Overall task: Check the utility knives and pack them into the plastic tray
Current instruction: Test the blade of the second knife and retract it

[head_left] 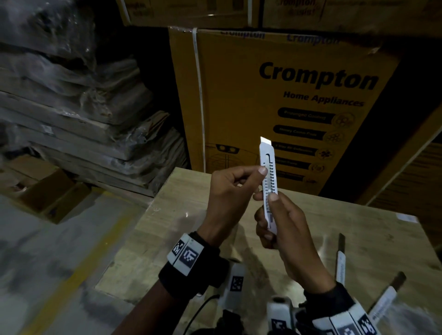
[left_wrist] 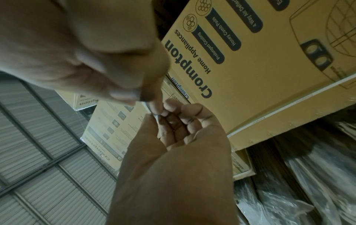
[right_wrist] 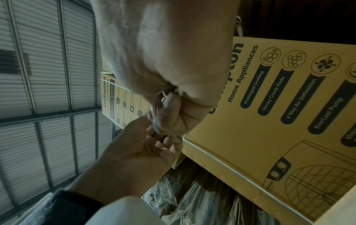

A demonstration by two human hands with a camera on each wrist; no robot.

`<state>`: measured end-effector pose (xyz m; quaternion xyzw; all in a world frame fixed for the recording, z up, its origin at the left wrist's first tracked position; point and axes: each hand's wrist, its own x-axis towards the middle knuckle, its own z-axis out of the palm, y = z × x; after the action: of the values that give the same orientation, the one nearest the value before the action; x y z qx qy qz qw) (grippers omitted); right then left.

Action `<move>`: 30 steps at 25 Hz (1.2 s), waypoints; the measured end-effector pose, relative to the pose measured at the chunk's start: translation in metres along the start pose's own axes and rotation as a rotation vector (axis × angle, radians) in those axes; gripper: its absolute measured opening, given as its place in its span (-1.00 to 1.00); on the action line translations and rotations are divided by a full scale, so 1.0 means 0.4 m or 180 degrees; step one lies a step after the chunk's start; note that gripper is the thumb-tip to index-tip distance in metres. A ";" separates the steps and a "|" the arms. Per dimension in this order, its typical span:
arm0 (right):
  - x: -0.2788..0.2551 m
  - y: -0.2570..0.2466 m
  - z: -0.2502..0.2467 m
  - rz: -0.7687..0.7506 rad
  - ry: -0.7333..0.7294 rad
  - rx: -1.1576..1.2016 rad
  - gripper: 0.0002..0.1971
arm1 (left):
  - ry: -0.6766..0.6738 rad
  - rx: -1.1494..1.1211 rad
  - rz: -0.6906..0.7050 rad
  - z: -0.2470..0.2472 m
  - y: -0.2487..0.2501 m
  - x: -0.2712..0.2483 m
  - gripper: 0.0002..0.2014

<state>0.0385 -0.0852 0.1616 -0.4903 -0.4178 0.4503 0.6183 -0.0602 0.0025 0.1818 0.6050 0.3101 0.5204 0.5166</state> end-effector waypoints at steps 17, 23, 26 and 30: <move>-0.046 0.020 0.062 0.0167 0.0184 -0.0060 -0.67 | -0.0024 -0.0088 0.0310 -0.058 -0.018 -0.026 -0.89; -0.056 0.018 0.069 0.0199 0.0079 -0.0114 -0.68 | 0.0082 -0.0101 0.0301 -0.068 -0.023 -0.023 -0.89; -0.054 0.020 0.073 0.0157 0.0143 -0.0172 -0.70 | 0.0111 -0.0102 0.0252 -0.069 -0.023 -0.025 -0.90; -0.050 0.027 0.078 0.0104 0.0272 -0.0136 -0.75 | 0.0038 -0.0060 0.0220 -0.065 -0.015 -0.028 -0.90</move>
<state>0.0022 -0.0962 0.1547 -0.5289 -0.3924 0.4300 0.6176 -0.0870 0.0019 0.1707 0.6073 0.2872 0.5445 0.5022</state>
